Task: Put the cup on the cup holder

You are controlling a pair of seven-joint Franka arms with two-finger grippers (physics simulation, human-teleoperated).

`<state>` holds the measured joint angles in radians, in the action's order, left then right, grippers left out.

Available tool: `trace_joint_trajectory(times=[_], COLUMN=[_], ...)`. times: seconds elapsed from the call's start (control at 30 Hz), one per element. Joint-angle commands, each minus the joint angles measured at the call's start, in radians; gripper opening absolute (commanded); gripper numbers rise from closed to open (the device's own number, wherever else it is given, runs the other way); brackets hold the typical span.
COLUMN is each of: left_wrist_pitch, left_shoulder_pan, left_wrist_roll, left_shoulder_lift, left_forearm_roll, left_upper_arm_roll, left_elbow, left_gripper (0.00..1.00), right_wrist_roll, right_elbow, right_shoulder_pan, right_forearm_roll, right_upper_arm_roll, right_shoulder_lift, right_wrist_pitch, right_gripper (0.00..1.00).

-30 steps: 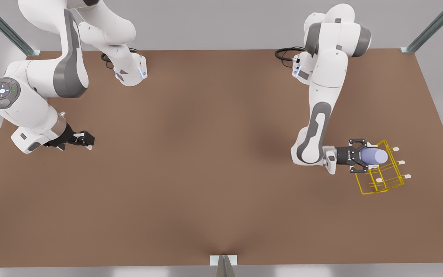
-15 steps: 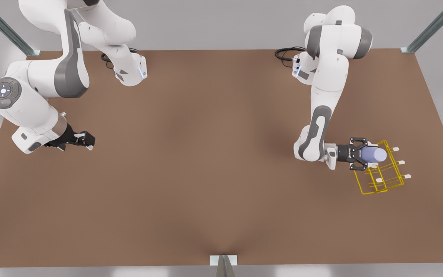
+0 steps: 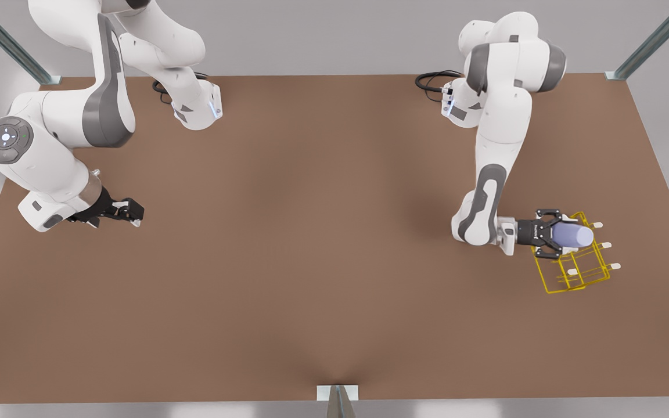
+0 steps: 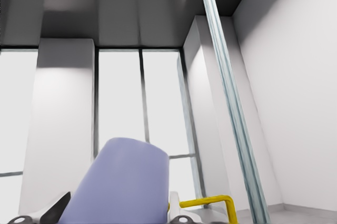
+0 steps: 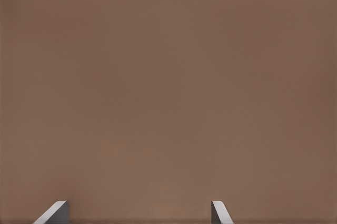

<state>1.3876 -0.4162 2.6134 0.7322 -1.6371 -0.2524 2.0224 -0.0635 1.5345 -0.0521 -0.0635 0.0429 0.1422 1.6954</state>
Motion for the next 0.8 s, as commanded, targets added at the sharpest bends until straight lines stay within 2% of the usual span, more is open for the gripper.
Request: trace_joint_trajectory(times=[0.0, 0.07, 0.27, 0.77], left_wrist_pitch=[0.024, 0.030, 0.030, 0.047], left_shoulder_pan=[0.002, 0.002, -0.001, 0.022], left_wrist_roll=[0.090, 0.068, 0.027, 0.036], left_shoulder_lift=[-0.002, -0.004, -0.051, -0.045], left_forearm_roll=[-0.024, -0.024, -0.024, -0.058], left_upper_arm_roll=[-0.016, -0.018, -0.030, -0.031], left_elbow=[-0.001, -0.001, 0.007, 0.010], left_gripper=[0.83, 1.00, 1.00, 1.00], right_wrist_roll=[-0.002, -0.002, -0.001, -0.001], right_elbow=[-0.001, -0.001, 0.001, 0.001], right_shoulder_pan=[0.000, 0.001, 0.003, 0.005], right_forearm_roll=[0.001, 0.001, 0.001, 0.001], right_upper_arm_roll=[0.000, 0.000, 0.000, 0.000], right_shoulder_lift=[-0.001, -0.001, -0.001, -0.001], right_wrist_pitch=[0.000, 0.000, 0.000, -0.002], right_gripper=[1.00, 1.00, 1.00, 1.00])
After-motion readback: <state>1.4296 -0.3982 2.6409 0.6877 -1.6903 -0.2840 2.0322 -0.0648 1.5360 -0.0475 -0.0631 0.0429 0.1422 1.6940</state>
